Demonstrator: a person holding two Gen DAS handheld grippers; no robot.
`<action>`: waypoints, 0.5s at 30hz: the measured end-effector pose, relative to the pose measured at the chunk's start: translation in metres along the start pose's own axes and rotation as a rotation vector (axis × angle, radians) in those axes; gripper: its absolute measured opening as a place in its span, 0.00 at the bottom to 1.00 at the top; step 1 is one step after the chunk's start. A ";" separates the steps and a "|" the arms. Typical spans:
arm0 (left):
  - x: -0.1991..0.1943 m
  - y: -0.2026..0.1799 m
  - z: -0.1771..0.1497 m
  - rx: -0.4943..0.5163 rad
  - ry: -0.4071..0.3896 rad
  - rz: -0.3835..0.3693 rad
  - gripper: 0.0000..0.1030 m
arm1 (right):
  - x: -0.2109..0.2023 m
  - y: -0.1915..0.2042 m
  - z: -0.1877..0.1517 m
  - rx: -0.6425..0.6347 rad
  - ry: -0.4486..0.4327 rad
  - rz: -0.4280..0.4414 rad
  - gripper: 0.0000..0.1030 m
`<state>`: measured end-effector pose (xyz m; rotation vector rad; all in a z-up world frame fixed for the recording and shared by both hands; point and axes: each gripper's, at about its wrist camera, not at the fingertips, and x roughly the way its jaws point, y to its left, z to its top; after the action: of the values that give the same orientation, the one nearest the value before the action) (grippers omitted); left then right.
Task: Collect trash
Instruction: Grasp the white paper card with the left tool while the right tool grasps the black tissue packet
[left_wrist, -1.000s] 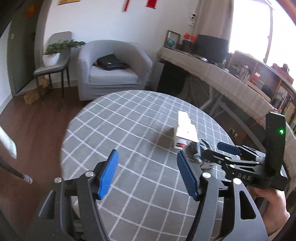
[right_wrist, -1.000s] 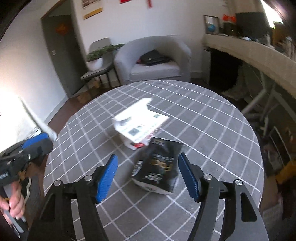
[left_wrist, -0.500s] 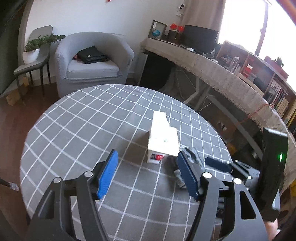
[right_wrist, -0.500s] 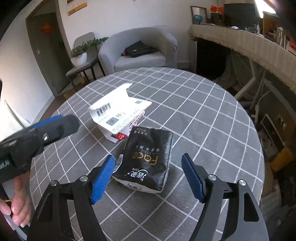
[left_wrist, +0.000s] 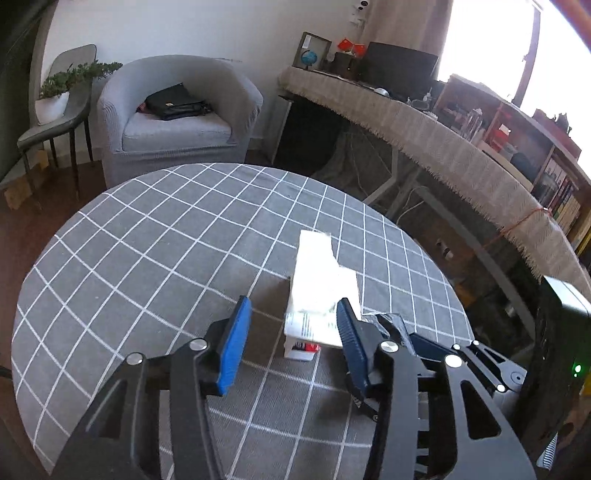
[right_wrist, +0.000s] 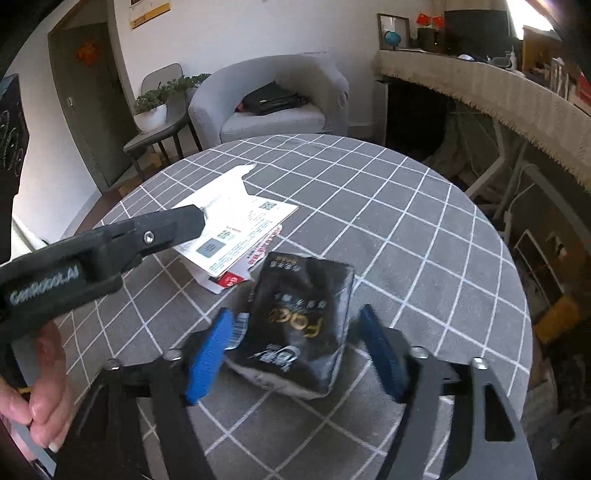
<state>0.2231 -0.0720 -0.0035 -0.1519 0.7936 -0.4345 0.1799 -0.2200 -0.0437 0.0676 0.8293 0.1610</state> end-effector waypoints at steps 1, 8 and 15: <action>0.001 0.000 0.001 0.002 -0.001 0.001 0.45 | -0.001 -0.002 0.000 -0.001 -0.002 0.001 0.55; 0.009 0.001 0.002 -0.008 0.006 -0.014 0.30 | -0.003 -0.012 0.002 0.009 -0.004 0.062 0.42; 0.013 0.001 0.000 -0.029 -0.004 -0.024 0.11 | -0.008 -0.013 0.004 0.012 -0.006 0.109 0.35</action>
<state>0.2313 -0.0764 -0.0120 -0.1900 0.7950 -0.4457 0.1795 -0.2346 -0.0369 0.1244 0.8210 0.2589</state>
